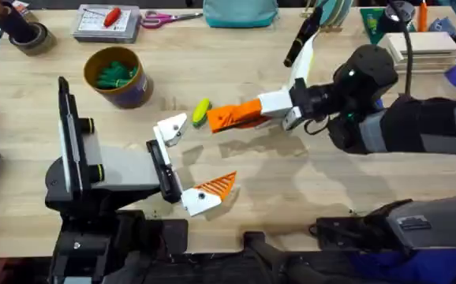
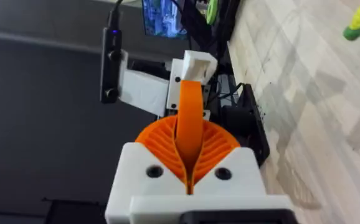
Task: Pick up the gripper from the table and insert it into the empty holder that is missing its gripper. Then pick up a screw, insert it into the mounting hole, and use the screwdriver to tighten it. Finally, clean up the table by picking up the vegetable and placing it into the bucket.
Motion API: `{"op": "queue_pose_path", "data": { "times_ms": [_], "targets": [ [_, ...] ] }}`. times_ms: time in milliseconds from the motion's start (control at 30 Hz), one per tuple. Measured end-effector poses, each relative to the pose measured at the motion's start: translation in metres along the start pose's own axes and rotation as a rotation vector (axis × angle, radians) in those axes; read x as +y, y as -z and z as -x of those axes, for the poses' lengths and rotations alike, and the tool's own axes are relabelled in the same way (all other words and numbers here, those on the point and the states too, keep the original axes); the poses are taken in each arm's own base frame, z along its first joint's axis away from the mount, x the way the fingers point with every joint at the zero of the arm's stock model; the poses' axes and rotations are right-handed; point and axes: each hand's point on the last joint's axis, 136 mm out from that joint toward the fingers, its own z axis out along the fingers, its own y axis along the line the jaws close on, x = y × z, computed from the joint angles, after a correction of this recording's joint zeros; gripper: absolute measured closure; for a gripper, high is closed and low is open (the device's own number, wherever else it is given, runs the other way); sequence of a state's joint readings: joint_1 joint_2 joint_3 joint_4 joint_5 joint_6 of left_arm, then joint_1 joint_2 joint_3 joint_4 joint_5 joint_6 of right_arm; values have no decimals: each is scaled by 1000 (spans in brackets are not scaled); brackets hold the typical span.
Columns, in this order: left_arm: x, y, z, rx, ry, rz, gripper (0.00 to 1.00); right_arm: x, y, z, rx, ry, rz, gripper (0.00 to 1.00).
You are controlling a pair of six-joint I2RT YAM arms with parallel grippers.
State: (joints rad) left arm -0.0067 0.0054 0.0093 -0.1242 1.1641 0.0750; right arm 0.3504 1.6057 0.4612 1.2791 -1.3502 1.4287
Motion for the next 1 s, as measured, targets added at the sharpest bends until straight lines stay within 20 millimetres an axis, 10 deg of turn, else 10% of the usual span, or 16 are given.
{"op": "queue_pose_path", "data": {
  "times_ms": [1000],
  "targets": [
    [0,0,0,0,0,0,15,-7,-38,-18,29,-2,5,992]
  ]
}}
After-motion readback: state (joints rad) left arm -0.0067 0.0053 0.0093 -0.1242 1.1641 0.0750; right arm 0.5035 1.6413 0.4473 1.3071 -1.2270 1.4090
